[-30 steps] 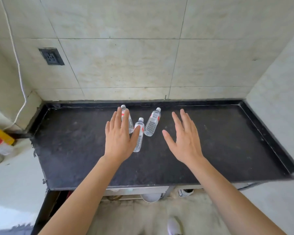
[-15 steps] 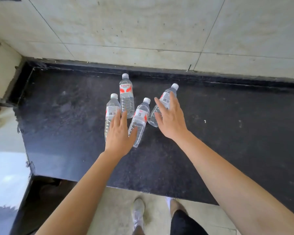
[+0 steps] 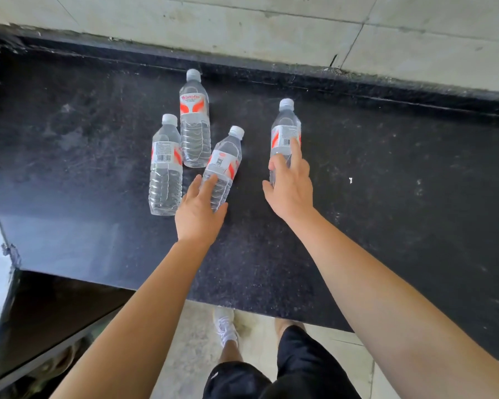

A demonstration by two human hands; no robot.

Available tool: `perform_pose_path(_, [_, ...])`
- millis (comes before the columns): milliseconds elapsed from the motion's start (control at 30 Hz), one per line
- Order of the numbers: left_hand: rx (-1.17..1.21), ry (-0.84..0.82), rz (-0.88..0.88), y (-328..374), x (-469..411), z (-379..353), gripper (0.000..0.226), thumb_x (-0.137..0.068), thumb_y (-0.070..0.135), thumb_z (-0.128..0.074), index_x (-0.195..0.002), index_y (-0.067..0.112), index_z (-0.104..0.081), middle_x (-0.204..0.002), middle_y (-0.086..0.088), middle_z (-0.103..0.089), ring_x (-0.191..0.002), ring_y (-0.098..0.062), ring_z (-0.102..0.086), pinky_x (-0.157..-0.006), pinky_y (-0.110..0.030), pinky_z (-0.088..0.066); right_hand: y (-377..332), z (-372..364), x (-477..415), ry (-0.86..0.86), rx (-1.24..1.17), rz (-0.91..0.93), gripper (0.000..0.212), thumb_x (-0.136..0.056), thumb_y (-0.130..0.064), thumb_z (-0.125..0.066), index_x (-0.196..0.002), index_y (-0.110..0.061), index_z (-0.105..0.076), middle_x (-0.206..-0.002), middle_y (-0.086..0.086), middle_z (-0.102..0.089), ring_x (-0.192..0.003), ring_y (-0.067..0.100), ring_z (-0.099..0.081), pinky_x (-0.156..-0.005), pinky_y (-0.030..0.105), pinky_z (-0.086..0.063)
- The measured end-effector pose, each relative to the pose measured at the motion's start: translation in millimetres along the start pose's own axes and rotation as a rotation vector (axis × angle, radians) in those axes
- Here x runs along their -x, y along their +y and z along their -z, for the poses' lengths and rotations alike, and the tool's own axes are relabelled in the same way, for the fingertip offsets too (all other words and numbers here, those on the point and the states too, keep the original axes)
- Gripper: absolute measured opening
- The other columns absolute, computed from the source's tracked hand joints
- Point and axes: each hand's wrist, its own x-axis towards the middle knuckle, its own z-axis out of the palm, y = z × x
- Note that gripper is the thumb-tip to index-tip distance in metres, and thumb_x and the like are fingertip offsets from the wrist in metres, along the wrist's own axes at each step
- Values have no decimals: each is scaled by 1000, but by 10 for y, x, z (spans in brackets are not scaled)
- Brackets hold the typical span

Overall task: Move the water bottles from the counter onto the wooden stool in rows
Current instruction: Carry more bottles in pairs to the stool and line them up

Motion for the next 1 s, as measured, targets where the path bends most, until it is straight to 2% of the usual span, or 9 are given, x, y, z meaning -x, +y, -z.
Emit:
perform_pose_path(167, [61, 21, 1, 99, 81, 35, 62, -88, 28, -71, -144, 23, -44, -146, -6, -48, -114, -33, -60, -89, -45, -53, 243, 77, 213, -26, -47, 70, 42, -80, -13, -80, -111, -21, -52, -166, 7, -10, -122, 37, -50, -89, 43, -57])
perform_pose_path(267, [189, 0, 85, 204, 244, 58, 63, -87, 34, -72, -144, 25, -45, -143, -2, -51, -117, -26, -59, -95, -38, -46, 373, 139, 475, -32, -122, 92, 44, -80, -13, -81, -110, -23, -51, -166, 0, -11, -127, 31, -49, -94, 38, -55])
perform_pose_path(367, [314, -59, 141, 212, 514, -30, 63, -84, 45, -71, -141, 33, -45, -137, 1, -57, -115, -23, -60, -98, -42, -50, 472, 189, 813, -41, -301, 55, 42, -83, -16, -80, -108, -26, -48, -164, -6, -16, -135, 21, -43, -94, 34, -56])
perform_pose_path(433, [428, -107, 174, 174, 718, -107, 63, -82, 49, -72, -137, 36, -46, -128, 5, -63, -109, -19, -63, -94, -44, -54, 498, 201, 1072, -37, -453, -20, 42, -84, -16, -80, -105, -28, -46, -161, -9, -22, -139, 14, -37, -91, 20, -55])
perform_pose_path(533, [509, -175, 165, 93, 1035, -214, 62, -83, 47, -74, -137, 37, -46, -121, 9, -66, -106, -16, -65, -93, -40, -56, 493, 175, 1462, 0, -545, -130, 40, -83, -18, -80, -103, -28, -46, -159, -9, -30, -138, 9, -38, -82, -2, -41])
perform_pose_path(633, [424, -209, 111, 10, 1279, -286, 62, -83, 53, -71, -137, 42, -43, -118, 8, -62, -112, -14, -59, -92, -39, -54, 510, 161, 1789, -26, -473, -249, 47, -82, -25, -80, -109, -30, -41, -153, -7, -37, -124, 4, -44, -75, 5, -42])
perform_pose_path(767, [251, -171, 2, -33, 1408, -318, 65, -89, 49, -65, -145, 30, -41, -136, 5, -53, -130, -16, -42, -99, -41, -46, 604, 250, 1983, -33, -364, -460, 51, -76, -42, -70, -114, -31, -38, -116, -1, -57, -97, 19, -59, -65, 29, -42])
perform_pose_path(900, [266, -124, 37, 28, 1309, -336, 57, -87, 51, -67, -134, 21, -49, -134, 2, -52, -123, -19, -47, -96, -42, -48, 657, 310, 1934, -91, -298, -391, 50, -80, -44, -74, -115, -28, -42, -121, -6, -52, -101, 16, -55, -68, 29, -42])
perform_pose_path(1000, [276, -137, 142, 70, 1165, -329, 64, -83, 57, -69, -129, 18, -49, -127, -3, -53, -120, -22, -52, -97, -45, -49, 605, 309, 1795, -98, -259, -384, 49, -81, -55, -71, -109, -29, -41, -121, -8, -47, -100, 14, -55, -76, 37, -52])
